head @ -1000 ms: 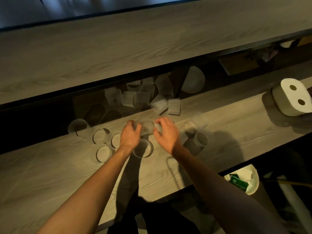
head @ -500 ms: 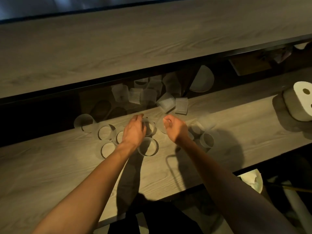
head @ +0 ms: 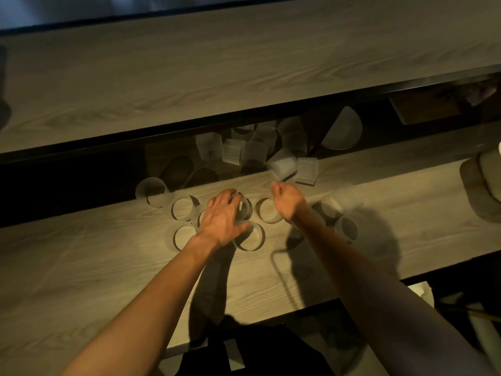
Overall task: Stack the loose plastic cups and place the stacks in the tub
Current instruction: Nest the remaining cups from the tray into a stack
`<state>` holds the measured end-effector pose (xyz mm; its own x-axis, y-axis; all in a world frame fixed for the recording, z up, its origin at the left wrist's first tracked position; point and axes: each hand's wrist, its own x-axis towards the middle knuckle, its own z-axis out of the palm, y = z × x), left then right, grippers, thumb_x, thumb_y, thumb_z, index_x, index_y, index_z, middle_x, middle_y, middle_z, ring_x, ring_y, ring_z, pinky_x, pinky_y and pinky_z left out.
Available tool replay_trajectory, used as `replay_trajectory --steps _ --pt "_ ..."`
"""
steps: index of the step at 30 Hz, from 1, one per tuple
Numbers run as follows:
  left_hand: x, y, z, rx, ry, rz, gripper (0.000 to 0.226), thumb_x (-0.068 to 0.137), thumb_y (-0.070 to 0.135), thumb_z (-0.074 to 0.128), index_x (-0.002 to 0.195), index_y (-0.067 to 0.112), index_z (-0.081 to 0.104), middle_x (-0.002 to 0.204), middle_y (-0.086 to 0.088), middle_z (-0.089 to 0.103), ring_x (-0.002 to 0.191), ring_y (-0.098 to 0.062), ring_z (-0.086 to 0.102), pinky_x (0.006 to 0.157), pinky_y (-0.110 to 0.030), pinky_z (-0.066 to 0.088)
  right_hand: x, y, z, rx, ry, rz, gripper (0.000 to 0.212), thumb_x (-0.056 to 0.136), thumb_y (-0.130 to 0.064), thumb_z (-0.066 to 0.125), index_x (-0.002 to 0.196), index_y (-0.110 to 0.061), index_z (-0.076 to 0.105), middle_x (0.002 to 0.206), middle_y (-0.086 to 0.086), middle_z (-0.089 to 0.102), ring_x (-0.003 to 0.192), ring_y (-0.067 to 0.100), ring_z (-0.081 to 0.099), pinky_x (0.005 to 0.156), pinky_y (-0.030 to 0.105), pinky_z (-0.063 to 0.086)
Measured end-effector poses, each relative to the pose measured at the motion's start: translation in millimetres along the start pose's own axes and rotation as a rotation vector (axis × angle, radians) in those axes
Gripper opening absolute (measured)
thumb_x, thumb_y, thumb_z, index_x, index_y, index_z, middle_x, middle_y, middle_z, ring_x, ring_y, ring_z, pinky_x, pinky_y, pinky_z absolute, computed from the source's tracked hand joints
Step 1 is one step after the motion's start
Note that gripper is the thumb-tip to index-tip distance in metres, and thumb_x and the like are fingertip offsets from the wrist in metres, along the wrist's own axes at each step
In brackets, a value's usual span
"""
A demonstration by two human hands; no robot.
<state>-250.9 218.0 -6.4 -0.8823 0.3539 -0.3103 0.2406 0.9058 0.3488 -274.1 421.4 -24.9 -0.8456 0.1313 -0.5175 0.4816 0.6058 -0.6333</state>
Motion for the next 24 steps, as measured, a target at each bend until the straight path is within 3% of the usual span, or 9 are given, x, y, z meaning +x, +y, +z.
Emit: replay_trajectory --steps 2,6,10,12,15,17,20,22,24 --pt "-4.0 -1.4 -0.3 0.024 0.001 0.003 0.086 0.085 0.052 0.071 0.154 0.023 0.028 0.161 -0.006 0.023 0.149 -0.025 0.020 0.122 -0.039 0.014 -2.8 4.1 6.8 0.026 -0.038 -0.010 0.048 0.101 -0.049 0.050 0.137 -0.019 0.052 0.133 0.004 0.057 0.118 0.021 0.057 0.103 0.043 0.049" --pt "-9.8 -7.2 -0.1 0.037 -0.005 0.010 0.081 0.087 0.059 0.065 0.152 0.024 0.031 0.157 -0.008 0.028 0.147 -0.026 0.023 0.121 -0.039 0.017 -0.7 9.6 23.0 -0.348 -0.085 -0.156 0.046 0.101 -0.037 0.054 0.143 -0.018 0.049 0.143 0.007 0.051 0.127 0.023 0.051 0.106 0.038 0.044" --pt "-13.3 -12.0 -1.2 0.027 0.033 0.008 0.072 0.092 0.062 0.050 0.150 0.022 0.036 0.154 -0.011 0.034 0.144 -0.026 0.028 0.119 -0.041 0.020 -10.4 1.1 25.3 -0.199 -0.062 -0.249 0.048 0.100 -0.045 0.055 0.141 -0.022 0.051 0.138 0.002 0.053 0.120 0.018 0.055 0.101 0.038 0.049" --pt "-10.6 -7.1 -3.1 -0.003 0.054 0.004 0.070 0.093 0.059 0.050 0.150 0.021 0.036 0.155 -0.011 0.033 0.144 -0.027 0.029 0.119 -0.043 0.021 -13.1 2.7 19.6 -0.185 0.065 -0.294 0.041 0.101 -0.045 0.053 0.135 -0.021 0.056 0.128 0.001 0.059 0.109 0.015 0.060 0.092 0.035 0.053" --pt "-2.0 12.9 -5.1 -0.038 0.073 0.056 0.068 0.091 0.054 0.057 0.147 0.021 0.039 0.152 -0.009 0.037 0.141 -0.026 0.035 0.119 -0.042 0.026 -16.3 14.9 3.6 -0.282 0.377 -0.496 0.026 0.099 -0.028 0.059 0.117 -0.010 0.065 0.108 0.008 0.065 0.093 0.019 0.062 0.075 0.025 0.047" --pt "4.2 31.1 -4.0 -0.071 0.070 0.101 0.066 0.090 0.049 0.061 0.146 0.022 0.040 0.150 -0.005 0.037 0.138 -0.025 0.038 0.117 -0.040 0.029 -20.8 24.3 -7.1 -0.348 0.552 -0.556 0.020 0.095 -0.019 0.064 0.109 -0.006 0.067 0.101 0.012 0.066 0.087 0.022 0.061 0.070 0.026 0.047" --pt "13.4 56.3 -0.8 -0.141 0.032 0.140 0.066 0.089 0.041 0.068 0.146 0.023 0.040 0.148 -0.002 0.037 0.134 -0.024 0.041 0.114 -0.039 0.032 -32.5 31.9 -21.3 -0.460 0.634 -0.357 0.030 0.092 -0.033 0.063 0.111 -0.009 0.066 0.103 0.012 0.065 0.090 0.024 0.061 0.074 0.031 0.051" --pt "20.5 68.5 4.0 -0.123 0.009 0.182 0.067 0.088 0.037 0.071 0.145 0.023 0.040 0.146 -0.001 0.039 0.131 -0.023 0.044 0.113 -0.039 0.035 -40.3 39.7 -27.4 -0.536 0.509 -0.131 0.042 0.092 -0.047 0.060 0.114 -0.011 0.062 0.107 0.011 0.062 0.097 0.025 0.059 0.081 0.038 0.053" --pt "24.4 75.3 7.7 -0.105 -0.017 0.209 0.063 0.088 0.029 0.069 0.144 0.022 0.041 0.144 0.000 0.040 0.130 -0.023 0.046 0.113 -0.039 0.036 -46.3 47.4 -27.3 -0.580 0.387 0.001 0.042 0.092 -0.050 0.057 0.113 -0.014 0.060 0.103 0.010 0.062 0.096 0.025 0.059 0.083 0.040 0.050"
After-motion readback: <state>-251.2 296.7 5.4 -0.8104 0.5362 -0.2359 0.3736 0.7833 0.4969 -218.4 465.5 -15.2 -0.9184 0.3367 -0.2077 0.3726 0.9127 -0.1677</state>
